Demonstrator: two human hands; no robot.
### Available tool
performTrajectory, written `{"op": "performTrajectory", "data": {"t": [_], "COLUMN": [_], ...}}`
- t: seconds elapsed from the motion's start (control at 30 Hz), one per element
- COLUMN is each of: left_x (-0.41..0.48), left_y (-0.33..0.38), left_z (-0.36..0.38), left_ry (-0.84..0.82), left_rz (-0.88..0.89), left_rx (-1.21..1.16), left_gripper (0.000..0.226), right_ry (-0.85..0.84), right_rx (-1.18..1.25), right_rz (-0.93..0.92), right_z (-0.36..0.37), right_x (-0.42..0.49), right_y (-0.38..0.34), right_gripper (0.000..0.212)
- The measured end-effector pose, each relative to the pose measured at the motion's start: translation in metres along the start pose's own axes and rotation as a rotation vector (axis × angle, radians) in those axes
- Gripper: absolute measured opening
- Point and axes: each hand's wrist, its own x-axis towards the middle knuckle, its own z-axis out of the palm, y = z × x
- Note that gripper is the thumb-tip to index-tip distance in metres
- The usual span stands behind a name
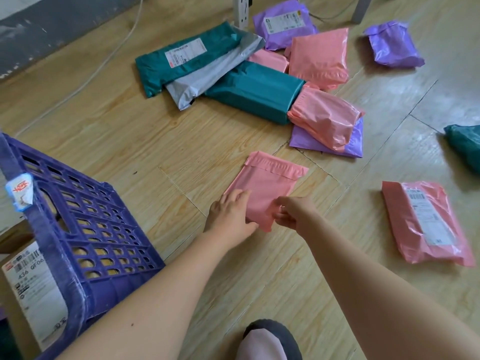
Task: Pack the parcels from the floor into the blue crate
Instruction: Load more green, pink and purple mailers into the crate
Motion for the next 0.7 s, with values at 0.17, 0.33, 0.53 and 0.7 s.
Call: {"op": "performTrajectory", "data": {"t": [0.17,0.33,0.53,0.7], "left_x": [-0.008,-0.014,-0.024,-0.039], "left_y": [0.001,0.007,0.009,0.008], "left_z": [0.000,-0.008,-0.022,-0.044], "left_ry": [0.033,0.106,0.231,0.264], "left_rz": [-0.025,-0.030,-0.077,-0.169], "left_rx": [0.024,0.081,0.089,0.017], "left_gripper": [0.093,0.080,0.027,0.021], "right_ry": [-0.004,-0.040,-0.075,-0.139], "right_rx": [-0.177,-0.226,-0.266,-0.278], "right_rz": [-0.068,-0.119,-0.219,-0.274], "right_z": [0.008,0.019,0.033,0.036], "right_x": [-0.024,-0.043,-0.067,-0.095], "right_y": [-0.008,-0.018,-0.030,-0.036], "right_gripper": [0.003,0.008,0.010,0.014]}}
